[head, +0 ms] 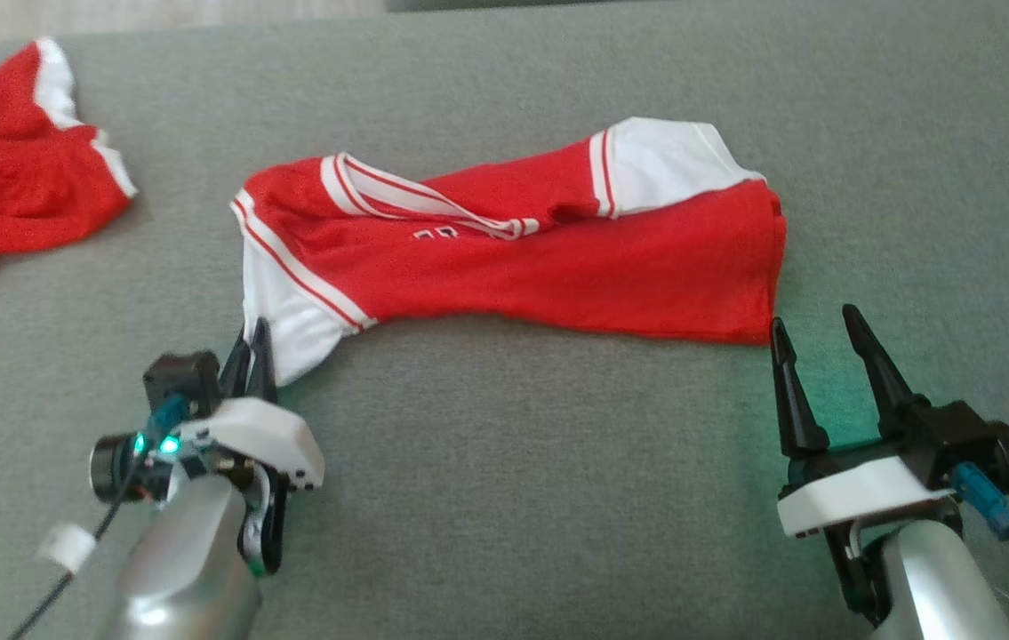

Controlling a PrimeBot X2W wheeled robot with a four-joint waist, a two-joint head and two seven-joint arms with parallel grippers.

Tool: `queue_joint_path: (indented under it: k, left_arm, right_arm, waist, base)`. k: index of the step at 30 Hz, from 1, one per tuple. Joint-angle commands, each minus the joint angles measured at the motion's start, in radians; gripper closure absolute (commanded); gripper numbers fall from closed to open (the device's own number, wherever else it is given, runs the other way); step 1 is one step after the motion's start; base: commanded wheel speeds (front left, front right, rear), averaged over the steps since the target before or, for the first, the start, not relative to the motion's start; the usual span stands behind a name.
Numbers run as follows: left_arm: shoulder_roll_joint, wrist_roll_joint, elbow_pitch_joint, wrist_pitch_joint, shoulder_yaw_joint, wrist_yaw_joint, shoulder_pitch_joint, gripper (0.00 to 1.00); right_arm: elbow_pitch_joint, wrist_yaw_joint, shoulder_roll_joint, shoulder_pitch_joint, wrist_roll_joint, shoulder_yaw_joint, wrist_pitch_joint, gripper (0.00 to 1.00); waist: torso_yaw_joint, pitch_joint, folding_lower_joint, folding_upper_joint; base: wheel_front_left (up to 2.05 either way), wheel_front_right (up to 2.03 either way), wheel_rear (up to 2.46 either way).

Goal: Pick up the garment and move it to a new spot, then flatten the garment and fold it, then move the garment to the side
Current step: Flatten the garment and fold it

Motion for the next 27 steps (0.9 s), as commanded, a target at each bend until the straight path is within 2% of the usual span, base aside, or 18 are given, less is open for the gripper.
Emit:
queue_joint_path:
  k: [1,6,13,16,17,18,20,27]
  left_arm:
    - [0.027,-0.007,-0.035,-0.024,0.030,0.013,0.012,1.00]
    - [0.047,-0.003,-0.128,-0.056,0.046,0.070,0.104,1.00]
    - [0.072,0.006,-0.309,-0.037,0.064,0.193,0.271,1.00]
    - [0.072,-0.002,-0.357,-0.007,0.057,0.211,0.323,1.00]
    - [0.072,-0.004,-0.366,0.000,0.056,0.214,0.333,0.89]
    - [0.071,-0.006,-0.373,0.004,0.055,0.217,0.341,0.56]
    - [0.072,-0.008,-0.381,0.011,0.052,0.220,0.350,0.00]
    - [0.081,0.000,-0.422,-0.010,0.050,0.222,0.341,0.00]
  right_arm:
    - [-0.028,-0.001,-0.004,0.005,0.006,0.019,-0.011,0.00]
    - [-0.023,-0.001,-0.004,0.022,0.010,0.017,-0.011,0.00]
    - [-0.022,-0.001,-0.004,0.027,0.010,0.011,-0.011,0.00]
    - [-0.022,-0.001,-0.004,0.026,0.008,0.008,-0.011,0.00]
    - [-0.022,-0.001,-0.004,0.025,0.008,0.009,-0.011,0.00]
    - [-0.021,-0.001,-0.004,0.023,0.008,0.009,-0.011,0.00]
    - [-0.020,-0.001,-0.004,0.021,0.008,0.008,-0.011,0.00]
    - [-0.017,-0.001,-0.004,0.020,0.008,-0.002,-0.011,0.00]
  waist:
    - [0.021,-0.024,0.0000,0.0000]
    - [0.055,-0.060,0.0000,0.0000]
    - [0.067,-0.072,0.0000,0.0000]
    - [0.063,-0.069,0.0000,0.0000]
    - [0.061,-0.068,0.0000,0.0000]
    - [0.058,-0.067,0.0000,0.0000]
    - [0.053,-0.066,0.0000,0.0000]
    - [0.042,-0.074,0.0000,0.0000]
  base:
    - [0.00,0.00,0.00]
    - [0.00,0.00,0.00]
    - [0.00,0.00,0.00]
    - [0.00,0.00,0.00]
    - [0.00,0.00,0.00]
    - [0.00,0.00,0.00]
    - [0.00,0.00,0.00]
    - [0.00,0.00,0.00]
